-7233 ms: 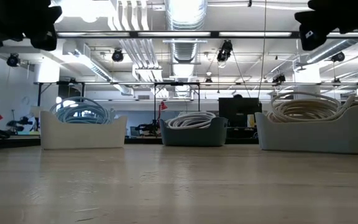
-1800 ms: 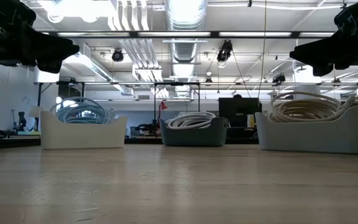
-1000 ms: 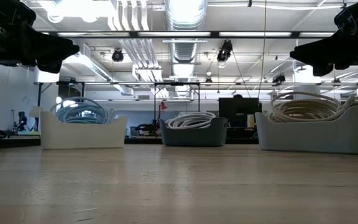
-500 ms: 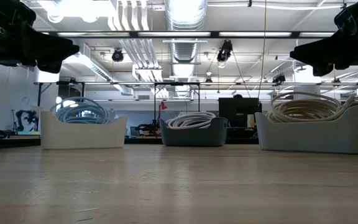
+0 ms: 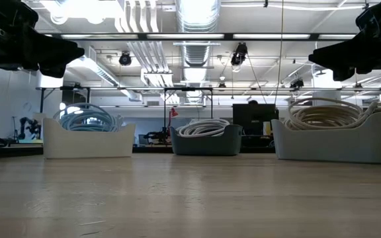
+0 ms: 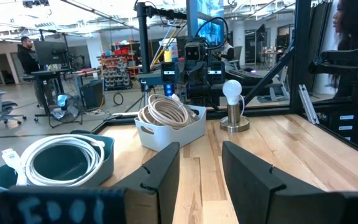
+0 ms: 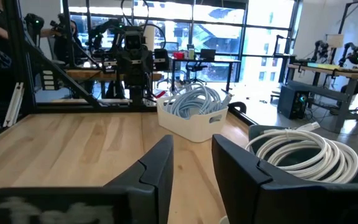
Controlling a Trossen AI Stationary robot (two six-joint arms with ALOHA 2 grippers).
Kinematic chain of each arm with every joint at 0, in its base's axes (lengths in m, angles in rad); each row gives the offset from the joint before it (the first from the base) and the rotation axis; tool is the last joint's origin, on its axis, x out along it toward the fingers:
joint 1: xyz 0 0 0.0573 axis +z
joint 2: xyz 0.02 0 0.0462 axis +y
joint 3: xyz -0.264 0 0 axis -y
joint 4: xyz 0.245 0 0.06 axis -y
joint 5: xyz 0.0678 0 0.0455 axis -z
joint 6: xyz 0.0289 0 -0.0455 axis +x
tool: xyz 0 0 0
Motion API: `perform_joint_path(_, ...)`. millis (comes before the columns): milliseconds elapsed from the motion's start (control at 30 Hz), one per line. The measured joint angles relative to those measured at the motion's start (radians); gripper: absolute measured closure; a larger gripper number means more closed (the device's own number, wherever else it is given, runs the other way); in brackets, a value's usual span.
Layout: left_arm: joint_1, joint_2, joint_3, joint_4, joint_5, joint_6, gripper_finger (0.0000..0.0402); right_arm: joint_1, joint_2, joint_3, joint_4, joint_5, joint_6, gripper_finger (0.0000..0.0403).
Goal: Pick & Place USB Port
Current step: Return to Home Position
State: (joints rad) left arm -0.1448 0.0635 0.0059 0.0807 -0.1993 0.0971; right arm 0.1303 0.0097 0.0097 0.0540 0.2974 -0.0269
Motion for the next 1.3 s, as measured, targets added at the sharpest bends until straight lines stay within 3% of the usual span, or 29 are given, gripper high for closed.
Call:
perform_joint_path(467,0.0,0.0,0.0,0.0,0.0,0.0,0.0266,0.0,0.0,0.0,0.0,0.0,0.0,0.0312)
perform_joint_path(900,0.0,0.0,0.0,0.0,0.0,0.0,0.0266,0.0,0.0,0.0,0.0,0.0,0.0,0.03)
perform_joint_path(1300,0.001,0.0,0.0,0.0,0.0,0.0,0.0266,0.0,0.0,0.0,0.0,0.0,0.0,0.0321)
